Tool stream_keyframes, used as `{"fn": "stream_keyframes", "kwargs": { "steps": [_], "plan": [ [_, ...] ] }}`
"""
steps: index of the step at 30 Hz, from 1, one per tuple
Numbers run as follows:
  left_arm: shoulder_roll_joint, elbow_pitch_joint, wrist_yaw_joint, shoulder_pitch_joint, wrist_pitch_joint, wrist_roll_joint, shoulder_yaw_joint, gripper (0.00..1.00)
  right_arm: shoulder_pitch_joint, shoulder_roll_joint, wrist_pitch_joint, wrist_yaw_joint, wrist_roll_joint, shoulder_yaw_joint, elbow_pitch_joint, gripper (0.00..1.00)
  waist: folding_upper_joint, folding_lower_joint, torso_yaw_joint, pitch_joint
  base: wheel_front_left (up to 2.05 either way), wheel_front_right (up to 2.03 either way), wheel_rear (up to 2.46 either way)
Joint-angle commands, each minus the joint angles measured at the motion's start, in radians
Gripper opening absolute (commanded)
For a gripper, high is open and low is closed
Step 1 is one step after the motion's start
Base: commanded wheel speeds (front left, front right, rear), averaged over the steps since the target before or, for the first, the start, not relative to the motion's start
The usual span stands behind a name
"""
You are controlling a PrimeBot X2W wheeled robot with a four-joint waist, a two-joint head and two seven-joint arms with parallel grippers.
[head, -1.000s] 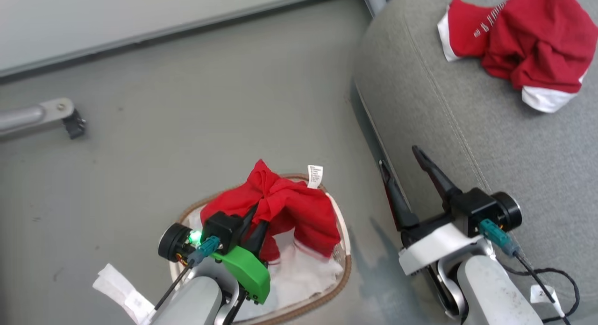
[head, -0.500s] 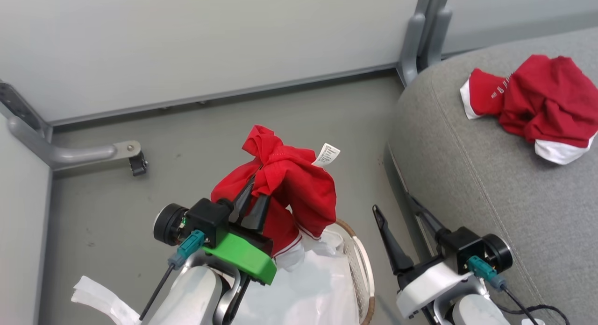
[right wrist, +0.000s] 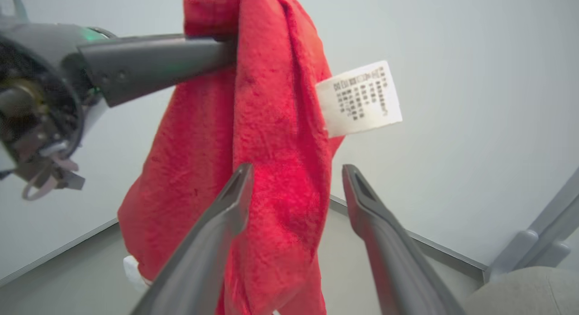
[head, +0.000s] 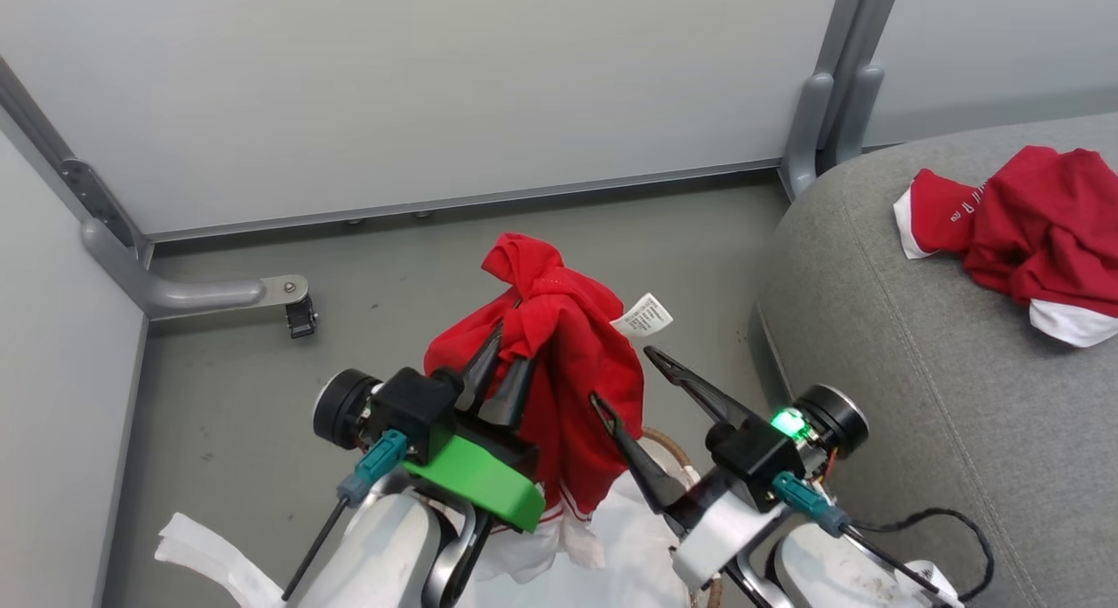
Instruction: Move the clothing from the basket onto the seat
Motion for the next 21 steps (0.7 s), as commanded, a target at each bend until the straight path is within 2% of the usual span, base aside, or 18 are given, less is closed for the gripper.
{"fn": "stream_keyframes", "kwargs": {
  "steps": [1, 6, 12, 13, 15, 16, 21],
  "plan": [
    [-0.004, 0.0, 0.0, -0.021, -0.004, -0.002, -0.008, 0.0, -0.029, -0.004, -0.004, -0.001, -0.003, 0.017, 0.017, 1.0, 0.0, 0.0001, 0.016, 0.003, 0.0, 0.0, 0.0],
    [-0.017, 0.003, 0.0, -0.036, -0.004, -0.02, -0.079, 0.0, -0.117, 0.004, -0.004, -0.001, -0.009, 0.076, 0.109, 1.0, 0.0, 0.0001, 0.062, 0.002, 0.0, 0.0, 0.0],
    [-0.023, -0.007, 0.0, -0.054, -0.004, -0.058, -0.165, 0.0, -0.167, 0.025, -0.004, -0.001, 0.013, 0.096, 0.206, 1.0, 0.0, 0.0001, 0.114, -0.005, 0.0, 0.0, 0.0],
    [-0.024, -0.008, 0.0, -0.055, -0.004, -0.065, -0.175, 0.0, -0.167, 0.026, -0.004, -0.001, 0.02, 0.099, 0.217, 0.88, 0.0, 0.0001, 0.121, -0.006, 0.0, 0.0, 0.0],
    [-0.025, -0.013, 0.0, -0.057, -0.004, -0.08, -0.193, 0.0, -0.171, 0.03, -0.004, -0.001, 0.037, 0.105, 0.232, 0.06, 0.0, 0.0001, 0.133, -0.009, 0.0, 0.0, 0.0],
    [-0.026, -0.015, 0.0, -0.057, -0.004, -0.083, -0.201, 0.0, -0.171, 0.032, -0.004, -0.001, 0.044, 0.106, 0.236, 0.0, 0.0, 0.0001, 0.139, -0.01, 0.0, 0.0, 0.0],
    [-0.027, -0.01, 0.0, -0.049, -0.004, -0.094, -0.209, 0.0, -0.157, 0.034, -0.004, -0.001, 0.076, 0.098, 0.228, 0.0, 0.0, 0.0001, 0.147, -0.011, 0.0, 0.0, 0.0]
  ]
}}
